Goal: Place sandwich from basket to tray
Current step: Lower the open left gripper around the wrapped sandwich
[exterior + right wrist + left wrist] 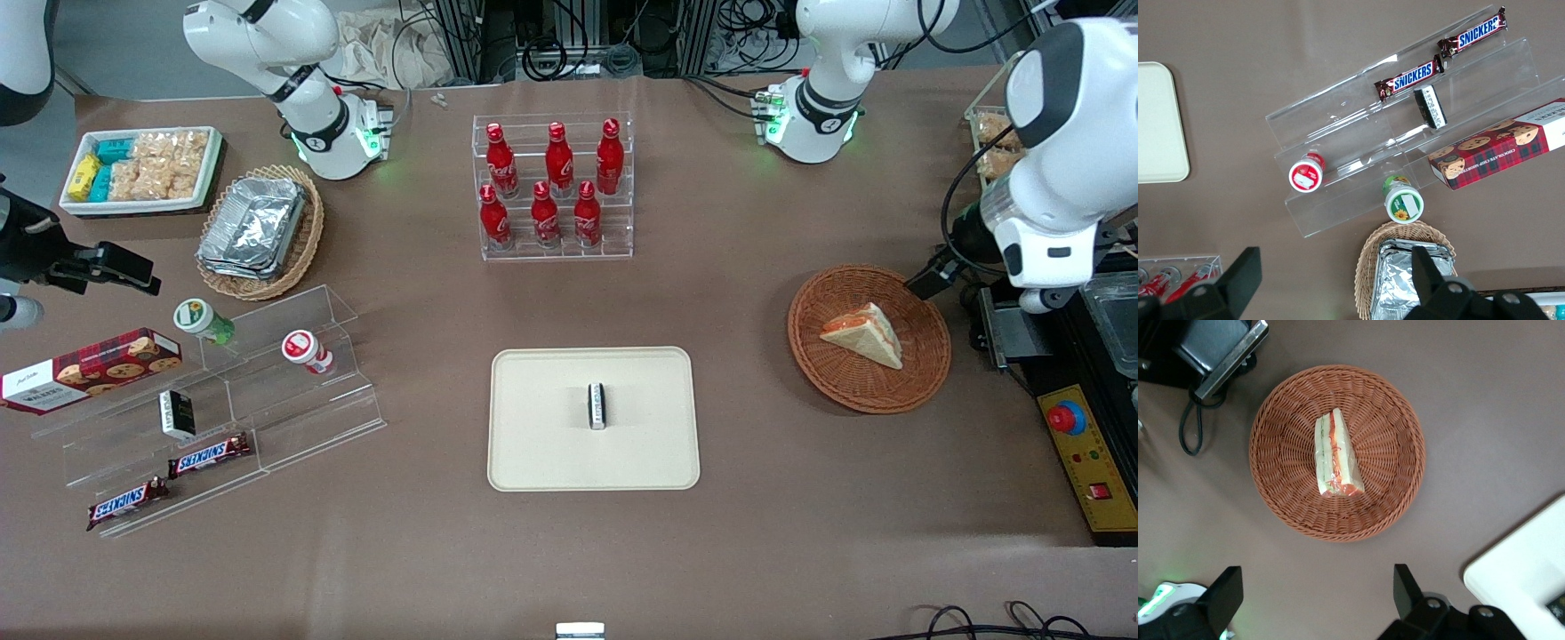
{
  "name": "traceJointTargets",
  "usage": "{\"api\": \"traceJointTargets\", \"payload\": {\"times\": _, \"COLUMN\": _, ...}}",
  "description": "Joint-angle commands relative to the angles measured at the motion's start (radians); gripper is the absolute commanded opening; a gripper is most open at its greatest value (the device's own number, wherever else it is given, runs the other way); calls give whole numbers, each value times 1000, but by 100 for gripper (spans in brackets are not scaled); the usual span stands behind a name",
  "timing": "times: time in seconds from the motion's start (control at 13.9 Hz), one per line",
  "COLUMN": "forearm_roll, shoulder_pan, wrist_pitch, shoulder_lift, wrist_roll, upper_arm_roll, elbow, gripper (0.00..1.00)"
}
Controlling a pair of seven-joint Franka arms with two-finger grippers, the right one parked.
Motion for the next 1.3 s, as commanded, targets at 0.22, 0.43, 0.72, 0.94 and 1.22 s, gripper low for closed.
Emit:
{"api": "traceJointTargets", "payload": {"times": 0.22, "forearm_roll": 6, "shoulder_pan": 6, "wrist_pitch": 264, "shoulder_lift": -45, "wrist_roll": -53, "upper_arm_roll": 41, "elbow": -266, "gripper": 100}}
{"api": "traceJointTargets", "payload": {"times": 0.43, "forearm_roll": 3, "shoulder_pan": 7, "wrist_pitch": 407, "shoulder_lift": 2, "wrist_roll": -54, "upper_arm_roll": 67, "elbow": -332, "gripper": 100}}
{"api": "traceJointTargets", "payload": {"times": 0.72, "forearm_roll": -6, "shoulder_pan": 7, "wrist_pitch": 564, "shoulder_lift": 105, "wrist_roll": -54, "upper_arm_roll": 91, "elbow": -382, "gripper": 100}}
{"api": "traceJointTargets", "payload": {"times": 0.94, "forearm_roll": -54, "shoulder_pan": 4, "wrist_pitch": 630, "shoulder_lift": 172, "wrist_roll": -54, "upper_arm_roll": 91, "elbow": -382, "gripper": 100}}
{"api": "traceJointTargets", "payload": {"times": 1.22, "forearm_roll": -57, "shoulder_pan": 4, "wrist_pitch": 735, "shoulder_lift": 292, "wrist_roll": -54, "upper_arm_roll": 91, "elbow": -401, "gripper": 100}}
